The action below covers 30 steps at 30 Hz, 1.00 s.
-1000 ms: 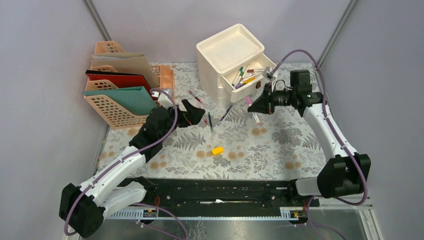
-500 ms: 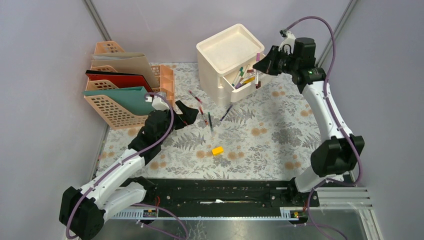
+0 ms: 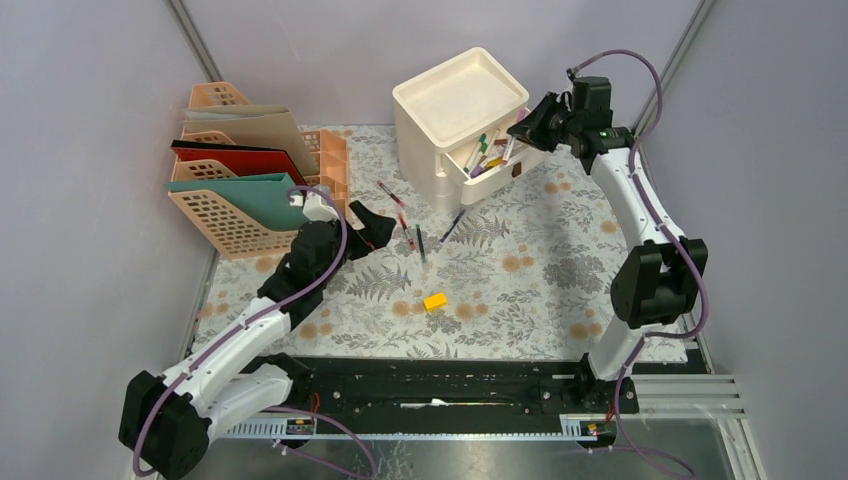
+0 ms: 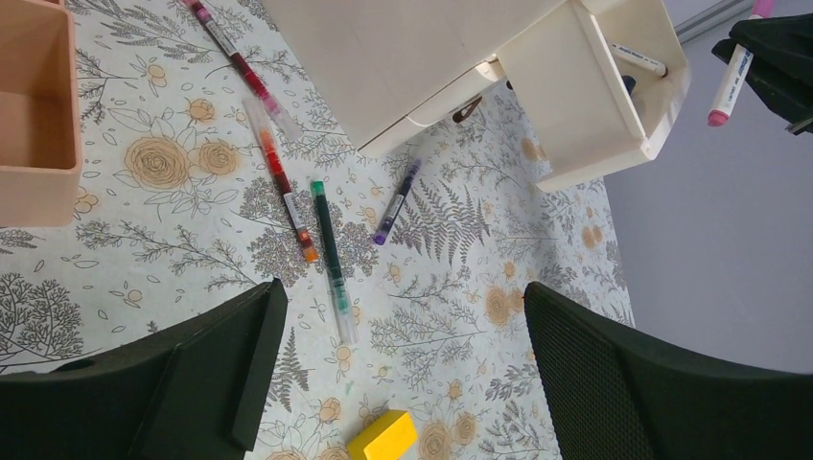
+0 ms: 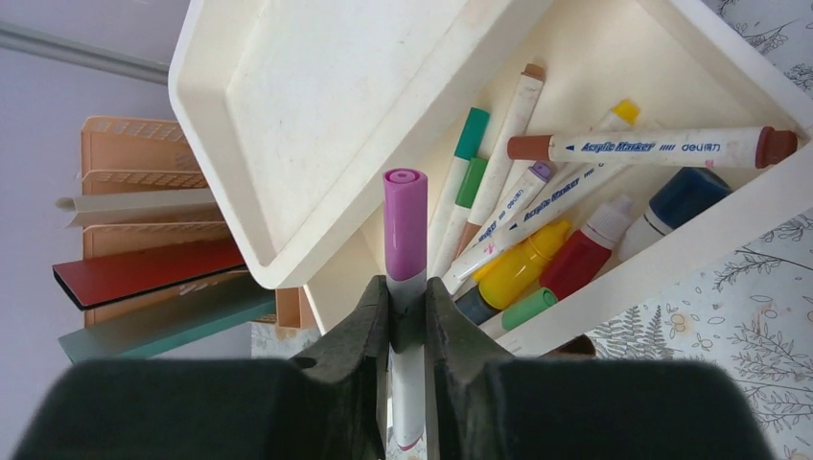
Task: Organize the desk
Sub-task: Place the stationery in the drawer.
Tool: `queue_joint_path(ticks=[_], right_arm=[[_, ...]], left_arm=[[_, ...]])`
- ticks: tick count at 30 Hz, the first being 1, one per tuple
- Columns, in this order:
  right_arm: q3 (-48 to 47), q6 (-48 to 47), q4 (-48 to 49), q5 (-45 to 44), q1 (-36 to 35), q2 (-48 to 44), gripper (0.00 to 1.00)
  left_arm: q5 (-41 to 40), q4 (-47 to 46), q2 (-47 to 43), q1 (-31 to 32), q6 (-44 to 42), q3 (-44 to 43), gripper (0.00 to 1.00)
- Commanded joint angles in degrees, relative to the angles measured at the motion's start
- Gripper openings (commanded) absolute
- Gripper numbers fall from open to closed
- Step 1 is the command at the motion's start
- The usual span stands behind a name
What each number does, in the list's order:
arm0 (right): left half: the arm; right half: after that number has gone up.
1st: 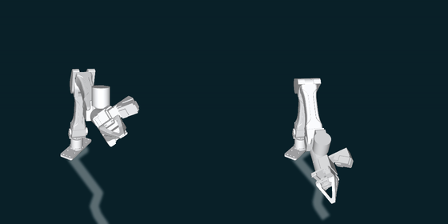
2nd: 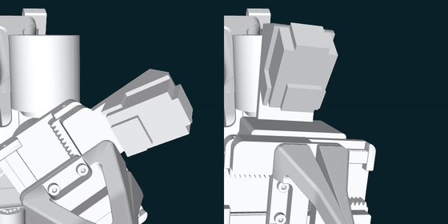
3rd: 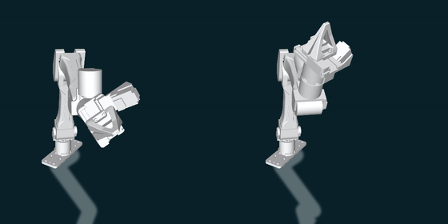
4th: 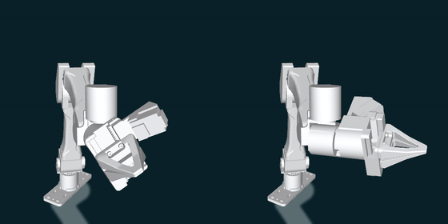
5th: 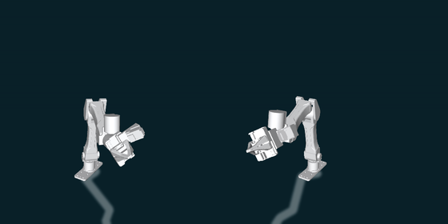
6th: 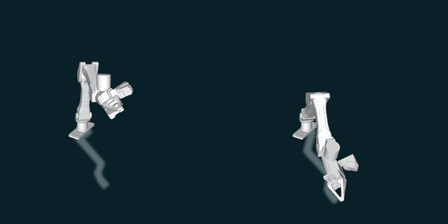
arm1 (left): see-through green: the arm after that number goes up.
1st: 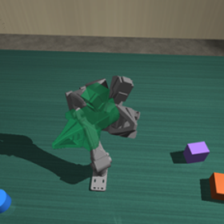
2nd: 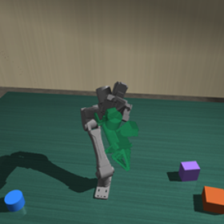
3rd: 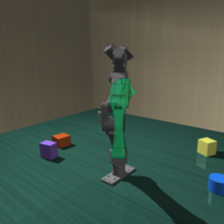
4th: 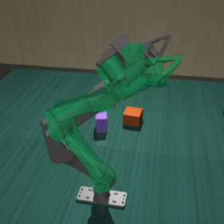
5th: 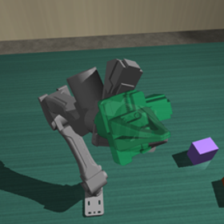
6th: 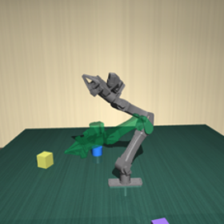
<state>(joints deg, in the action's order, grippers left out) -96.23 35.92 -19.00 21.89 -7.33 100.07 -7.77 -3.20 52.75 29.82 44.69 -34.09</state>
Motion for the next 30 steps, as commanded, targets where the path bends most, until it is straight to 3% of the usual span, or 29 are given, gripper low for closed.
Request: queue_joint_path(ticks=[1,17,24,30], right_arm=[[-3.64,2.07,0.75,-1.14,0.16,2.52,0.17],[-5.44,-1.59,3.32,3.74,0.8,2.29,0.54],[-0.61,-30.06,6.44,32.92,3.2,-6.27,0.62],[8.2,-44.01,3.79,35.96,3.68,-14.46,0.6]], left_arm=[[0.1,-3.8,0.95,-0.29,0.41,-0.25,0.99],[3.88,-4.44,2.56,-0.38,-1.19,-2.06,0.99],[3.75,-3.37,1.95,-0.38,-3.13,-2.42,0.99],[3.36,-3.44,1.71,-0.55,-4.44,-2.55,0.99]])
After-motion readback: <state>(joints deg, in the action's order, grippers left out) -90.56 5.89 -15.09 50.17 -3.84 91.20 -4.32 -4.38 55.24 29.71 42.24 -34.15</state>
